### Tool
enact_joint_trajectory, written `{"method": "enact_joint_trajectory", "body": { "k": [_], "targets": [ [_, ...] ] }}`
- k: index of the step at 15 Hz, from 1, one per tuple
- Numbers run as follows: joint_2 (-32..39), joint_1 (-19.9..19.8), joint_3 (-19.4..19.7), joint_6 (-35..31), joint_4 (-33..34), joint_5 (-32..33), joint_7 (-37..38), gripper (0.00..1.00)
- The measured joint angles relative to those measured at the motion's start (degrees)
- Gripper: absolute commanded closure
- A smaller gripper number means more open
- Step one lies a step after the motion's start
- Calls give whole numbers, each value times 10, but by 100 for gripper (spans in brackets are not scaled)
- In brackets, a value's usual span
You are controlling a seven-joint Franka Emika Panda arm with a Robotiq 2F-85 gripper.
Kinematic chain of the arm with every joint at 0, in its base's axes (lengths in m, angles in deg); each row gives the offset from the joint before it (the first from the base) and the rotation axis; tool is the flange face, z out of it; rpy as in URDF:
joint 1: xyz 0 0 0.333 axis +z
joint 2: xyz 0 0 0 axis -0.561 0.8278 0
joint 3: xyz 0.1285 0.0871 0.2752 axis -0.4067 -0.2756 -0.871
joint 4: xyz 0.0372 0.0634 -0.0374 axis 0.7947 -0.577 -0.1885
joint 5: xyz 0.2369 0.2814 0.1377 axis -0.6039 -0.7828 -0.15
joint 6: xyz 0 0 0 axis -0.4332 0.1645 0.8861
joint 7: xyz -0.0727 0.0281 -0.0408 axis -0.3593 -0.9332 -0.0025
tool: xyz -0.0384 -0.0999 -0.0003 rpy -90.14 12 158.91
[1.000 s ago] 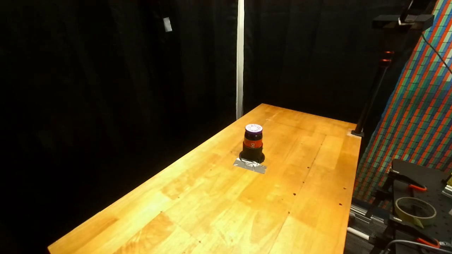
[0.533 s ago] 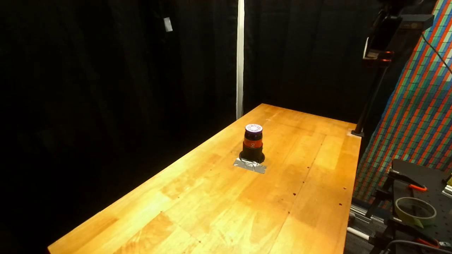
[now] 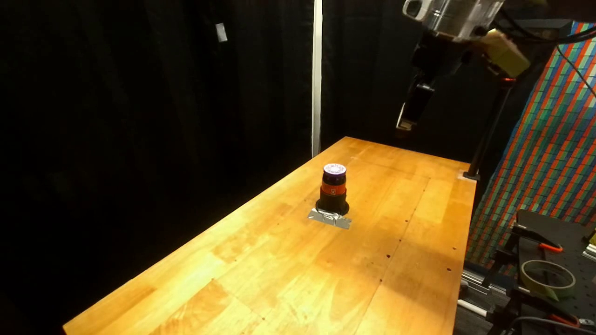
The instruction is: Put the elastic around the bottle
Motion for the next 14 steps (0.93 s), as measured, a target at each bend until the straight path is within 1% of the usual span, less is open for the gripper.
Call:
{"method": "enact_joint_trajectory", "body": {
  "k": [3, 6, 11, 14],
  "targets": [
    [75, 1, 12, -65, 23, 0, -3, 0],
    [147, 3, 32, -94, 63, 0, -17, 0],
    [254, 8, 65, -104, 151, 0, -49, 0],
    [307, 11, 80, -104, 201, -2, -61, 0]
  ]
}}
